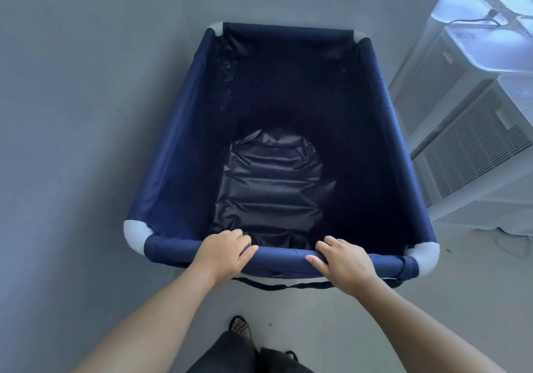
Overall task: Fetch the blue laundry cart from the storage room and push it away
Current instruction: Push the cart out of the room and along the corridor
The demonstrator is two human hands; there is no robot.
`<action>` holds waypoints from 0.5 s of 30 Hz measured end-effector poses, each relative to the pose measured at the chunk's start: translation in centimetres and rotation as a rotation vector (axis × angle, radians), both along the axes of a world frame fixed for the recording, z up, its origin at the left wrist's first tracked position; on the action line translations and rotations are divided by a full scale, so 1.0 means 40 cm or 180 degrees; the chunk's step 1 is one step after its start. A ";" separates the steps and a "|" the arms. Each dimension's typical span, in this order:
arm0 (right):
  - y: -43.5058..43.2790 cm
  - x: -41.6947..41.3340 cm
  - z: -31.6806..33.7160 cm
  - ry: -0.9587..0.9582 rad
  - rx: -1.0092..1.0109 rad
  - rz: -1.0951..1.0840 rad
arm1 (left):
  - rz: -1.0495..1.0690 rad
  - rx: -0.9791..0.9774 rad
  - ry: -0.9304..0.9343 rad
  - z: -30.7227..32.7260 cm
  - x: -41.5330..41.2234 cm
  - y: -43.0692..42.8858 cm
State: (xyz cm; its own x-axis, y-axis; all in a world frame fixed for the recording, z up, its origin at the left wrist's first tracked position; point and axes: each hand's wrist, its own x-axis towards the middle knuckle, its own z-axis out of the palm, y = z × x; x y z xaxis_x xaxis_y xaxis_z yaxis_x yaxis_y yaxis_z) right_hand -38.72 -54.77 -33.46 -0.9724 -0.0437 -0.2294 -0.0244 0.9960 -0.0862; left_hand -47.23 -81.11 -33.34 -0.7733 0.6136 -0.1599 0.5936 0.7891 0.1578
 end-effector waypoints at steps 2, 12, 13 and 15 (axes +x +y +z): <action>0.001 0.004 -0.008 0.0105 0.0028 0.0016 | 0.0047 0.0085 0.0225 -0.008 0.006 -0.002; 0.003 0.009 -0.019 0.0405 -0.0182 0.0121 | 0.0042 0.0185 0.0540 0.013 0.012 0.005; 0.004 0.009 -0.020 0.0442 -0.0195 0.0122 | 0.0036 0.0202 0.0550 0.012 0.011 0.005; 0.005 0.009 -0.022 0.0487 -0.0194 0.0145 | 0.0024 0.0227 0.0578 0.011 0.011 0.005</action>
